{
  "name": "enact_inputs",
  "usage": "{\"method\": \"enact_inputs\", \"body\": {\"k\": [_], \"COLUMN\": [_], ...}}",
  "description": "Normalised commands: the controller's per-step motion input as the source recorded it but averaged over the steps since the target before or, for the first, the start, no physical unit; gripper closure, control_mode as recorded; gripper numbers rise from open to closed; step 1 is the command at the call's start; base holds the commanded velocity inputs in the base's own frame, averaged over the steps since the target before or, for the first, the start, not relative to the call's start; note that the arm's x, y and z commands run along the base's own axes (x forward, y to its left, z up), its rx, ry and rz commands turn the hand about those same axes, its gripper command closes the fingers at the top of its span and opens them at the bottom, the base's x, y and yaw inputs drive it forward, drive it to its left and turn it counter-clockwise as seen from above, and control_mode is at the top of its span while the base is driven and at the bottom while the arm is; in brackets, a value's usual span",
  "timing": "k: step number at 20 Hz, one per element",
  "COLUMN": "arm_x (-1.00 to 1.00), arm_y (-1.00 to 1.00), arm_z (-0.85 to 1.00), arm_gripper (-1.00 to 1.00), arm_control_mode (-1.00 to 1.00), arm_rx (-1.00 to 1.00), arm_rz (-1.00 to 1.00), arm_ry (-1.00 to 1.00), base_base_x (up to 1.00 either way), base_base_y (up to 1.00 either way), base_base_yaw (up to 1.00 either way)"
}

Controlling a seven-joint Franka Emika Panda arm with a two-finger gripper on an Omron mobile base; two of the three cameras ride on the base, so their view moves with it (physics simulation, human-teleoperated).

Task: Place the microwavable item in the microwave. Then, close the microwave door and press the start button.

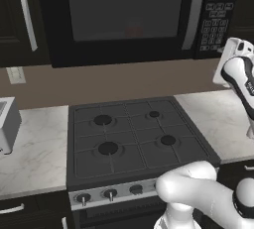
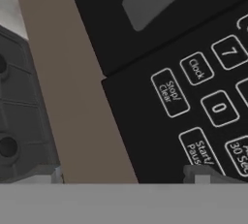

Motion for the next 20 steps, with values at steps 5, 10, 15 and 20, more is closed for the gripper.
{"method": "enact_inputs", "body": {"k": [5,10,15,20], "arm_x": [0.12,0.22,0.22,0.28], "arm_y": [-0.01,0.0,0.0,0.0], "arm_z": [0.0,0.0,0.0,-0.07], "arm_gripper": [-1.0,-1.0,-1.0,-1.0], "arm_control_mode": [-1.0,-1.0,-1.0,-1.0], "arm_rx": [0.02,0.03,0.04,0.03], "arm_rz": [0.0,0.0,0.0,0.0], "arm_ry": [0.0,0.0,0.0,0.0], "base_base_x": [0.0,0.0,0.0,0.0], "base_base_y": [0.0,0.0,0.0,0.0], "base_base_yaw": [0.0,0.0,0.0,0.0]}}
